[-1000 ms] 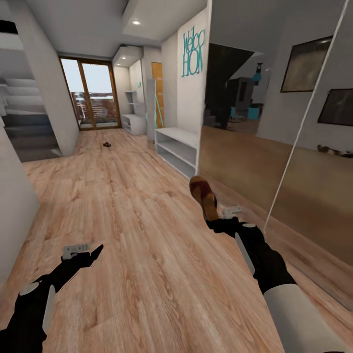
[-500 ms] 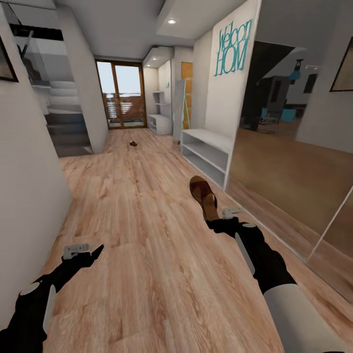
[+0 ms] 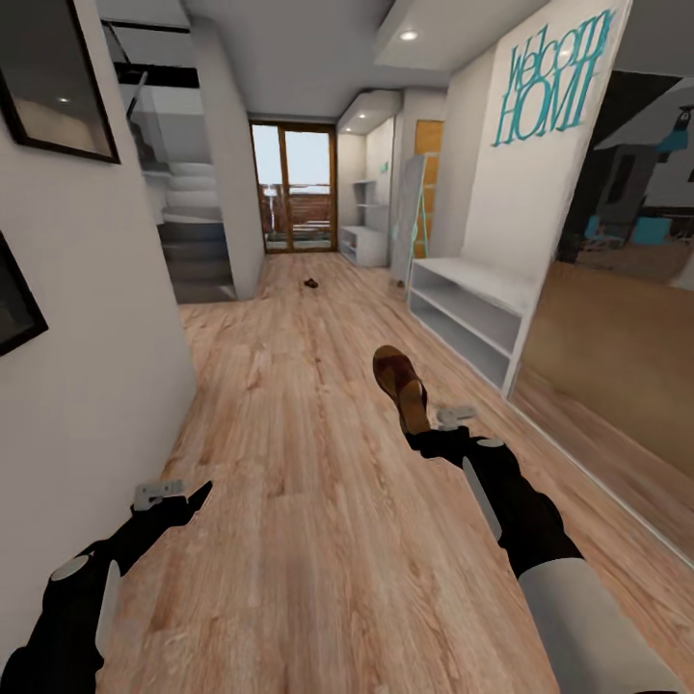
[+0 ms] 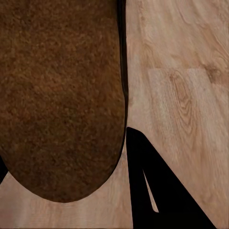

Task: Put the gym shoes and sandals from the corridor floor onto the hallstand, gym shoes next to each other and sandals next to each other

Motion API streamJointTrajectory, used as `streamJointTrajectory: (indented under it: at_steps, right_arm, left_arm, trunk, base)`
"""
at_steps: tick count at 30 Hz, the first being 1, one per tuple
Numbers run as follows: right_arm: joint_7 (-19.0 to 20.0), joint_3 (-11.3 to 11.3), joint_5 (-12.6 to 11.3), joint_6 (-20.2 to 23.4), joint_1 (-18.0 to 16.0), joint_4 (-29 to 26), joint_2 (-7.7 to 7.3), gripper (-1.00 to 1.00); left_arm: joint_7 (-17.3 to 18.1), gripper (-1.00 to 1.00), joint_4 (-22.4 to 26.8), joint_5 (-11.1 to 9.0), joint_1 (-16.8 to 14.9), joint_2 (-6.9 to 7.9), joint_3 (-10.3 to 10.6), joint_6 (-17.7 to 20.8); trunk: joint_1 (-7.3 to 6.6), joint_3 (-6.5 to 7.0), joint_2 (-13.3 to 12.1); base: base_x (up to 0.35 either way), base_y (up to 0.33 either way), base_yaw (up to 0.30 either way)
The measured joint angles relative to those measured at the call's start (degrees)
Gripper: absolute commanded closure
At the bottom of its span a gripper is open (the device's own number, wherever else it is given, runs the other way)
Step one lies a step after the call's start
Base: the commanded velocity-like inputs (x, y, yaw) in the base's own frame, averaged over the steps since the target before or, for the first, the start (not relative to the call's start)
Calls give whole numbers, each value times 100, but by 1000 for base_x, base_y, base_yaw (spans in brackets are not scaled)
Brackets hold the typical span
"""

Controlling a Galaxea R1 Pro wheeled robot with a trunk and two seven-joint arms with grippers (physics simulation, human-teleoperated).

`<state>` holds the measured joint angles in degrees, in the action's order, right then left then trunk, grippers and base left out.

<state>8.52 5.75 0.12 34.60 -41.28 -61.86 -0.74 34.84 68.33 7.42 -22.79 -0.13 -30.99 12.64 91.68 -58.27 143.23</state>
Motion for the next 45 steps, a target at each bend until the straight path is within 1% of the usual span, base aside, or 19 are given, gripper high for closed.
streamJointTrajectory:
  at_steps: [7, 17, 19, 22, 26, 30, 33, 36, 39, 42, 45]
  right_arm:
    - [6, -4, 0, 2, 1, -2, -1, 100]
    - [4, -22, -11, 3, 1, -15, -7, 100]
    - [7, -26, -16, 6, 1, -25, -8, 100]
    - [10, -30, -28, 18, 1, -31, -9, 100]
    - [11, -36, -31, 23, 1, -35, -9, 100]
    - [33, -43, -38, 33, 1, -55, -16, 100]
    - [43, -52, -38, 43, 1, -62, -35, 100]
    - [50, -57, -43, 47, 1, -64, -47, 100]
    - [48, -55, -41, 47, 1, -63, -52, 100]
    - [46, -47, -30, 47, 1, -63, -53, 100]
    - [46, -40, -34, 47, 1, -64, -42, 100]
  left_arm:
    - [0, -100, -2, 0, -1, -2, 1, -2]
    - [-1, -100, 1, -5, -1, -6, 12, 4]
    - [-2, -100, 2, -8, -1, -29, 41, 25]
    - [-8, -100, 3, -12, 0, -106, 150, 90]
    - [-8, -100, 34, -12, 0, -117, 196, 127]
    - [-10, -100, 112, -22, 0, -133, 213, 358]
    - [-32, -100, -103, -14, 0, -184, 282, 404]
    - [-29, -100, -196, -15, 0, -195, 392, 413]
    - [-29, -100, -227, -16, 0, -199, 444, 418]
    - [-25, -100, -229, -11, -14, -174, 465, 426]
    - [-27, -100, -128, -9, -27, -163, 469, 434]
  trunk:
    - [0, 0, 0]
    - [-1, 0, 0]
    - [-1, 0, 0]
    - [-1, 0, 0]
    - [-1, 0, 0]
    - [-1, 0, 0]
    - [-1, 0, 0]
    - [-1, 0, 0]
    - [-1, 0, 0]
    - [-1, 0, 0]
    - [-1, 0, 0]
  base:
    - [304, 139, 74]
    - [342, 15, 3]
    - [346, 0, 0]
    - [346, 0, 0]
    - [347, 0, 0]
    - [346, 0, 0]
    - [346, 0, 0]
    - [346, 0, 0]
    - [346, 0, 0]
    - [347, 0, 0]
    - [347, 0, 0]
